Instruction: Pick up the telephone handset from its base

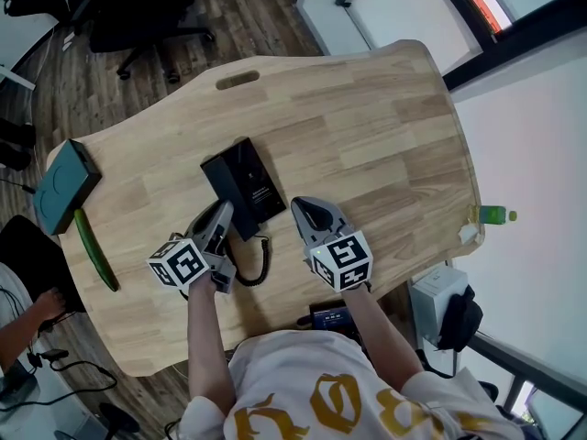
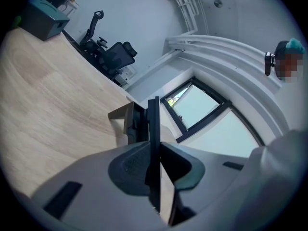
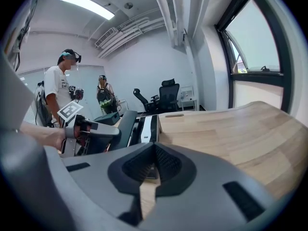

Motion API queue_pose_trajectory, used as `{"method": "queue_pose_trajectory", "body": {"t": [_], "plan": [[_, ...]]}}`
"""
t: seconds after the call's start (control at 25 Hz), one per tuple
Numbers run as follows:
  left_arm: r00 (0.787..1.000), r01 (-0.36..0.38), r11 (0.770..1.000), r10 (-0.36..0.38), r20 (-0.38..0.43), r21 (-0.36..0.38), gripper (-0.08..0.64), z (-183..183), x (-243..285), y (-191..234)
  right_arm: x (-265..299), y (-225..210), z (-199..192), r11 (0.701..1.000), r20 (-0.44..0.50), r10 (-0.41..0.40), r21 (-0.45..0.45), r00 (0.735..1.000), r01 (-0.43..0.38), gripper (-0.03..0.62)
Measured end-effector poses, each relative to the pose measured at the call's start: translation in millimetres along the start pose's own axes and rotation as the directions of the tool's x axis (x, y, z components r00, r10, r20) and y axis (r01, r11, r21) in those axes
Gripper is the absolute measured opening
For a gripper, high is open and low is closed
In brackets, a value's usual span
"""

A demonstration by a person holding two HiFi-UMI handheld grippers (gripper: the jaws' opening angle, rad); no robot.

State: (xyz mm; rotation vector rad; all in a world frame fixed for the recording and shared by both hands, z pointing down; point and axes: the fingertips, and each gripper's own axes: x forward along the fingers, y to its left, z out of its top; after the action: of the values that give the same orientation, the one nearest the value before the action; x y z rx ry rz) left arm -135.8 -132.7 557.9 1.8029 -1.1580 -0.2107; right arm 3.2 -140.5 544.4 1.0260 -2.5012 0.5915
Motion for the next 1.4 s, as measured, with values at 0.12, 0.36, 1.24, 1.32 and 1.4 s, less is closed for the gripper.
{"method": "queue_pose_trajectory", "body": {"t": [0.12, 0.36, 1.24, 1.32, 1.4], "plan": [[1.0, 0.019, 1.0, -0.019, 0.015, -0.012, 0.072, 2.2, -2.0, -4.8, -3.9, 1.4, 4.8, 1.0, 0.014, -0.003, -0.003, 1.0, 0.003, 0.005], [0.997, 0.068, 0.997, -0.066, 0.036, -0.043, 0.072, 2.7, -5.1, -19.2, -15.3, 1.6, 9.1, 1.0, 0.033, -0.021, 0.001, 0.999, 0.021, 0.006], [0.974, 0.191, 0.981, -0.185, 0.134, -0.035, 0.072, 9.8, -71.4, -74.8, -62.3, 42.5, 31.8, 0.997, 0.115, -0.036, -0.06, 0.993, 0.043, 0.005], [0.969, 0.208, 0.977, -0.201, 0.143, -0.035, 0.072, 9.0, -78.8, -81.4, -66.2, 47.4, 34.3, 0.997, 0.128, -0.036, -0.063, 0.991, 0.044, 0.005], [0.966, 0.219, 0.975, -0.212, 0.151, -0.032, 0.072, 8.4, -84.2, -85.7, -68.7, 52.8, 37.9, 0.997, 0.142, -0.031, -0.065, 0.989, 0.041, 0.005]]}}
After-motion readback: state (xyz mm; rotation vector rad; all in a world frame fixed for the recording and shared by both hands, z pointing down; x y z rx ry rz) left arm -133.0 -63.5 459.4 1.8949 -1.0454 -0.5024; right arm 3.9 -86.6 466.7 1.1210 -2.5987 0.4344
